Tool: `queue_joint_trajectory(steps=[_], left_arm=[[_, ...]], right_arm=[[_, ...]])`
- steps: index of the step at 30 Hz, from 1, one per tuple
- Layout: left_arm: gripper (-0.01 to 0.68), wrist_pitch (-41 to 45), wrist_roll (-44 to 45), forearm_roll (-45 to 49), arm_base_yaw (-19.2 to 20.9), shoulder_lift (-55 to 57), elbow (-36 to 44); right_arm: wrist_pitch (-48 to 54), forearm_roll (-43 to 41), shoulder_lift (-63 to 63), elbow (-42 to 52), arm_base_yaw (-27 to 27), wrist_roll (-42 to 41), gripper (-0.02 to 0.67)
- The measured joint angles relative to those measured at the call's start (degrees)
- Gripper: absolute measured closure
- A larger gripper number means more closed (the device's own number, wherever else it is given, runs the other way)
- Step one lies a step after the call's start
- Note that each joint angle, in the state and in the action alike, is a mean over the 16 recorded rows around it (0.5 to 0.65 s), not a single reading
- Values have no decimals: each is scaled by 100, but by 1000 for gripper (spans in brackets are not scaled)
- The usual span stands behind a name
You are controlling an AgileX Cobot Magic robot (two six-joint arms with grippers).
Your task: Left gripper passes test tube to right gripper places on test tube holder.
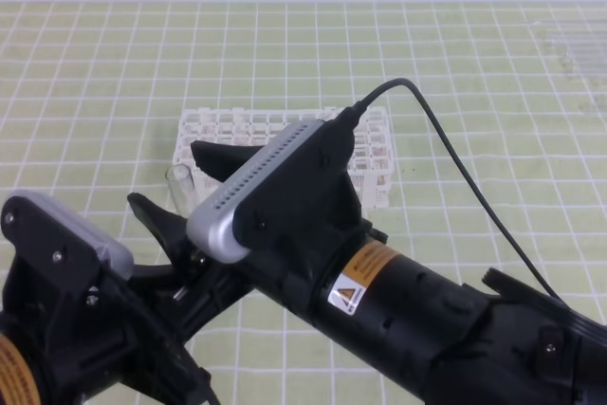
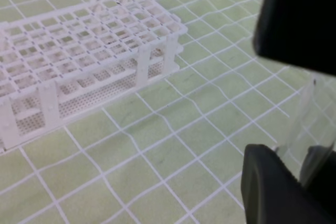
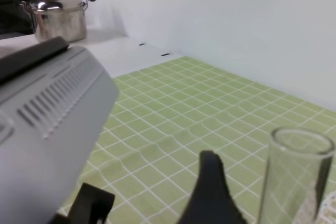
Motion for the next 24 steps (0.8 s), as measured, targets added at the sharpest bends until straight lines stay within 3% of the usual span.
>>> queue_joint_trajectory(steps=[24], left_arm=[[663, -25, 0, -7, 0, 0, -3]], right_arm=[[-66, -114, 11, 0, 2, 31, 521]])
